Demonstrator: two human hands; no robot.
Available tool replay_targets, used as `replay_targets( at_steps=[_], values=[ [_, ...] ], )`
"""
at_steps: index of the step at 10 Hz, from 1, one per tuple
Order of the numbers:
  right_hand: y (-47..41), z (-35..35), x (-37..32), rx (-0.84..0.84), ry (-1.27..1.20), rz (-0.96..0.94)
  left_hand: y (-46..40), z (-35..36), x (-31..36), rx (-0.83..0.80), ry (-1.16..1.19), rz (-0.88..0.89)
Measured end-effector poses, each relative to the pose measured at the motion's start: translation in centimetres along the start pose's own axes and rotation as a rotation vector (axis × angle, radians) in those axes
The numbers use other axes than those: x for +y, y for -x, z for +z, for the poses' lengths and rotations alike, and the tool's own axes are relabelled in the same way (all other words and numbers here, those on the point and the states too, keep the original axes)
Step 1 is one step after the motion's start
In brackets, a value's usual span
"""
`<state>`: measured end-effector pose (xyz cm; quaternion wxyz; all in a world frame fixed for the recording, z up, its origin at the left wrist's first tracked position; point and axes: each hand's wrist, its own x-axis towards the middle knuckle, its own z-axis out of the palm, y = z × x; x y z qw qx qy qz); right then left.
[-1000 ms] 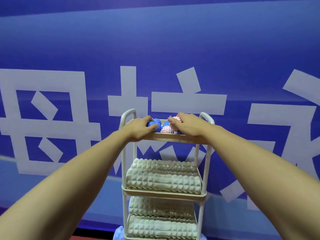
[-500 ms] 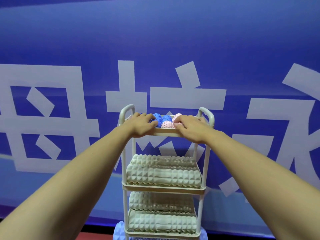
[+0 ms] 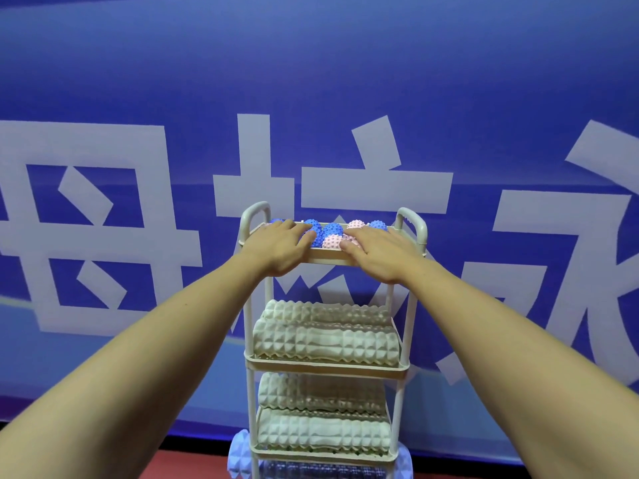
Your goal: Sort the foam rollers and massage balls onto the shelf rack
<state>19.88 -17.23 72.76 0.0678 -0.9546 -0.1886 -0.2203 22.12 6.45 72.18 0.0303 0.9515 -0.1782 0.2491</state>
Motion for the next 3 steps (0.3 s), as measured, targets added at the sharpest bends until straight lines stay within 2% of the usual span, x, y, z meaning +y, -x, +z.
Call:
replay_targets(
  at_steps=[1, 3],
  values=[
    [0.4, -0.3, -0.1, 0.049, 0.016, -0.016, 1.2, 0.6, 0.3, 0.163, 0.026, -0.033],
    [1.5, -0.7, -0.5, 0.149, -0.033, 0.013, 3.9, -1.0, 1.3, 0.306, 0.143, -0.038]
  ],
)
